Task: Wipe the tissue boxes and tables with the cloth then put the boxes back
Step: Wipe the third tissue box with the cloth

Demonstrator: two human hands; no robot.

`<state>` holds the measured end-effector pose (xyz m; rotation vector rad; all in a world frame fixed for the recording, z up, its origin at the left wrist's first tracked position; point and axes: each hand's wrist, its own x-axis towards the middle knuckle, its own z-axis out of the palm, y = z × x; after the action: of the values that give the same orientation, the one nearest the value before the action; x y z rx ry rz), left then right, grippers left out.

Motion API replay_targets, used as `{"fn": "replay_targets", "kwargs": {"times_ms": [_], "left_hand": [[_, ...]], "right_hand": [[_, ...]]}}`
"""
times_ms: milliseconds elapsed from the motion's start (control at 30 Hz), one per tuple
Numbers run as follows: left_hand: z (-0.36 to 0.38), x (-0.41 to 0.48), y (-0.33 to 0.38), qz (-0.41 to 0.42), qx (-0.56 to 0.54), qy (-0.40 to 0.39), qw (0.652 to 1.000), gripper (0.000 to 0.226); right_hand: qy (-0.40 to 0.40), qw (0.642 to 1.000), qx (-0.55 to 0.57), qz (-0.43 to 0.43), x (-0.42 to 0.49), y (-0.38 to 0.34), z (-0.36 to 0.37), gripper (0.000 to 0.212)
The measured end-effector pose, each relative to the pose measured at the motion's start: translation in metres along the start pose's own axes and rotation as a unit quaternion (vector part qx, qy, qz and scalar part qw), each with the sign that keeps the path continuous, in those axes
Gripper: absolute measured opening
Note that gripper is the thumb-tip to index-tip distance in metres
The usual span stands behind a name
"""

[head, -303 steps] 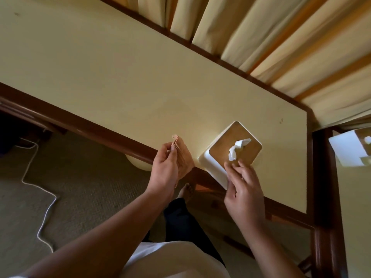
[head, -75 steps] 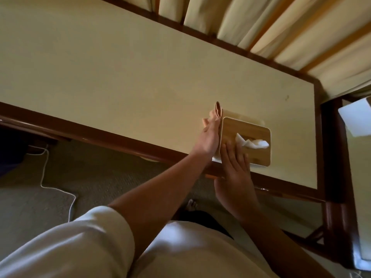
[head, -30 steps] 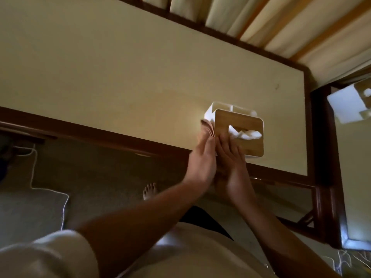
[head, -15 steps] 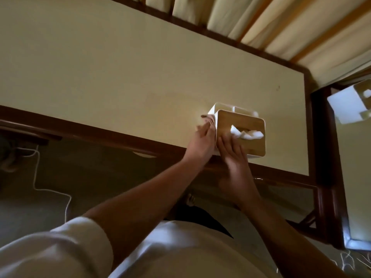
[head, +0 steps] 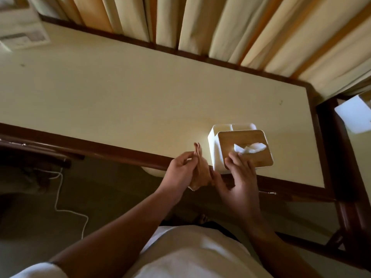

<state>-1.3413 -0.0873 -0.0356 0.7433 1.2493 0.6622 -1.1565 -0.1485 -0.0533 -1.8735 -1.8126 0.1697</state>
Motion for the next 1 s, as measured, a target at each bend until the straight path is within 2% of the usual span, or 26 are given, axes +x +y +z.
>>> {"fn": "replay_targets", "kwargs": {"times_ms": [100,233,367,600,767,900,1000], "left_hand": [[-0.007,-0.002,0.003,0.003,-0.013,0.045,0.999,0.026],[-0.007,-0.004,0.007,0.025,-0.022,0.063,0.997,0.025],[-0.006,-0.002,0.012,0.038,-0.062,0.091,0.993,0.024],[0.002,0.001,0.006,0.042,-0.107,0.069,0.991,0.027],[0.006,0.001,0.001,0.032,-0.104,0.064,0.992,0.023],[0.005,0.004,-0.002,0.027,-0.078,0.059,0.995,0.02],[0.01,0.005,-0.005,0.033,-0.07,0.06,0.995,0.019]], "right_hand": [[0.044,0.999,-0.028,0.016,0.0,-0.004,-0.001,0.042],[0.006,0.993,-0.104,0.049,0.0,-0.005,-0.003,0.053],[0.002,0.993,-0.116,-0.002,-0.004,0.003,-0.007,0.042],[0.006,0.996,-0.075,-0.048,-0.011,0.017,-0.02,0.055],[-0.005,0.991,-0.096,-0.092,-0.015,0.038,-0.026,0.05],[0.008,0.991,-0.121,-0.054,-0.012,0.038,-0.032,0.05],[-0.009,0.992,-0.111,-0.057,-0.009,0.017,-0.027,0.044]]}}
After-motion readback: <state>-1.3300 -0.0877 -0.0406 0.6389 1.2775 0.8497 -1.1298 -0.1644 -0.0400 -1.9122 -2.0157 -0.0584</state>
